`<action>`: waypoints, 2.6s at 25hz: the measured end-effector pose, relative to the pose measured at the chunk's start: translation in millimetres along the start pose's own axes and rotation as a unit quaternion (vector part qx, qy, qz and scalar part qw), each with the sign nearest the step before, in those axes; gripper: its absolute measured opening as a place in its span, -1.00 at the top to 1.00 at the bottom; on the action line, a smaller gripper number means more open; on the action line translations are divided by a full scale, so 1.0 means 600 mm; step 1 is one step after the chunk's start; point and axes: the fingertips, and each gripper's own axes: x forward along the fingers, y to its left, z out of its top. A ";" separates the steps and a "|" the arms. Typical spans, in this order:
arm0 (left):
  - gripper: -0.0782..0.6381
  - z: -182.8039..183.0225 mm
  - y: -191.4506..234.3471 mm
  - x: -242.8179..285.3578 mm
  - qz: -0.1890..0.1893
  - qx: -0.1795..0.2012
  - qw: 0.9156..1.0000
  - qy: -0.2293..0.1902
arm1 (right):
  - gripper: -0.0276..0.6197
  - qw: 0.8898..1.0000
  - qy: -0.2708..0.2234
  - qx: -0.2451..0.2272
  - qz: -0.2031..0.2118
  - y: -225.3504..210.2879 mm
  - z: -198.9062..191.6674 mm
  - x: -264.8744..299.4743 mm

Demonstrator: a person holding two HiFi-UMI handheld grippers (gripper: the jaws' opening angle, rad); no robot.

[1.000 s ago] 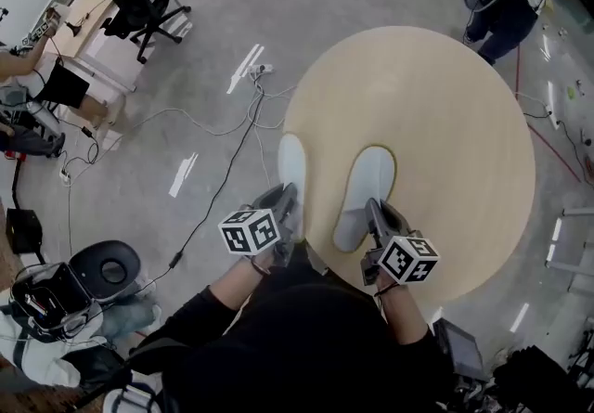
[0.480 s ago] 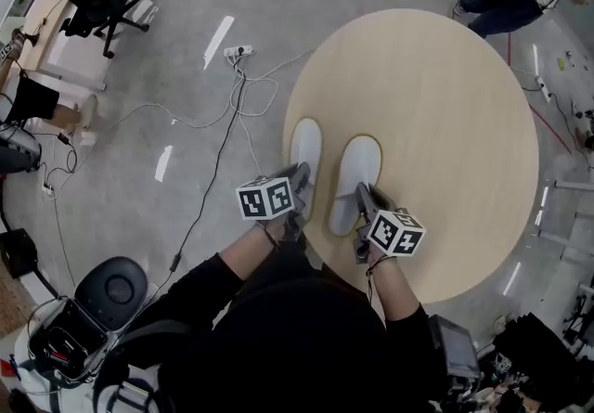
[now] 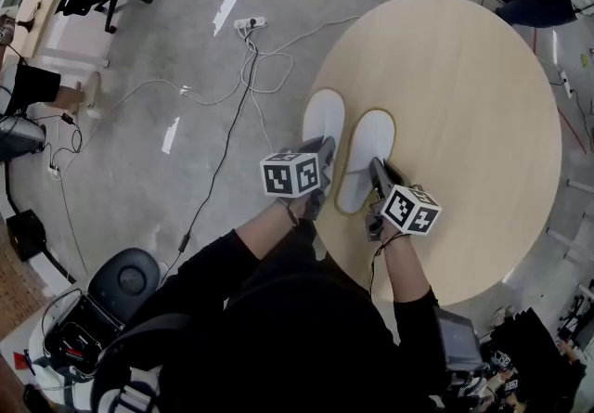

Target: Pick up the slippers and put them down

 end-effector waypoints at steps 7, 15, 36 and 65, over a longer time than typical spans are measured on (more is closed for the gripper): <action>0.69 0.030 0.018 0.024 0.001 0.013 1.000 0.013 | 0.82 1.000 0.005 -0.007 0.006 0.010 0.045 0.057; 0.67 0.034 0.016 0.026 0.002 0.004 1.000 0.003 | 0.78 1.000 0.006 -0.028 0.007 0.021 0.057 0.074; 0.35 0.003 -0.109 -0.138 -0.128 0.067 0.990 0.000 | 0.76 0.992 -0.108 -0.062 0.009 0.143 0.077 -0.090; 0.71 -0.127 -0.528 -0.343 -0.293 0.279 0.910 -0.087 | 0.87 0.952 -0.242 -0.153 0.106 0.223 0.069 -0.528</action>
